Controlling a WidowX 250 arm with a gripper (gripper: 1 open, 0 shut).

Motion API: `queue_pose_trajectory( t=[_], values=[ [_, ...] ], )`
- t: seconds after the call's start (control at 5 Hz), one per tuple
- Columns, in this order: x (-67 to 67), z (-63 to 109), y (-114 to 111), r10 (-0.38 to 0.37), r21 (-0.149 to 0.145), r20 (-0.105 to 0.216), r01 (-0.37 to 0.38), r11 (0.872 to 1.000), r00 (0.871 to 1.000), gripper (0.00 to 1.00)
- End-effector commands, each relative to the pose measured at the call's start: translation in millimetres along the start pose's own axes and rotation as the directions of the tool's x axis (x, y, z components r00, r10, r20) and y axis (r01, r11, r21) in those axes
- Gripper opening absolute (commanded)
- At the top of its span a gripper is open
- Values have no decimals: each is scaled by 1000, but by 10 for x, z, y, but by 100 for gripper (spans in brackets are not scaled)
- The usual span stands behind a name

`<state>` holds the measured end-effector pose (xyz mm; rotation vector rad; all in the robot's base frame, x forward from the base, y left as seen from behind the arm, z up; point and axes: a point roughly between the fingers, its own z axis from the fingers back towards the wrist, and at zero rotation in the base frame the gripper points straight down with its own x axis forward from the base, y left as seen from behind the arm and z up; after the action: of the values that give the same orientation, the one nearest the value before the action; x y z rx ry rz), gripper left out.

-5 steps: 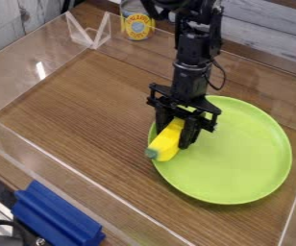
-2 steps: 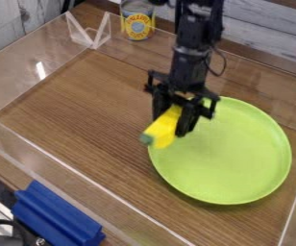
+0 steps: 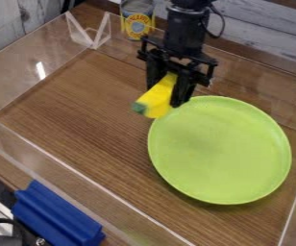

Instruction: Remove the banana from inside the green plate and put it on the table

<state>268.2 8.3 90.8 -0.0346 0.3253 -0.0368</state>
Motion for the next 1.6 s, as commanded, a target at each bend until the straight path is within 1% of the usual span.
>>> queue_pose_trajectory(
  t=[0.0,0.2,0.6,0.8,1.0,1.4],
  values=[
    [-33,257,138,-11,23,88,9,1000,996,0],
    [-67,289,270,-2,31,94,-1,1000,996,0],
    [-123,291,673,-1,49,106,-4,999,994,0],
    [-117,226,846,6,55,109,-12,998,994,0],
    [-92,134,969,7,61,110,-14,998,994,0],
    [-6,-50,1191,-7,75,120,-2,997,993,0]
  ],
)
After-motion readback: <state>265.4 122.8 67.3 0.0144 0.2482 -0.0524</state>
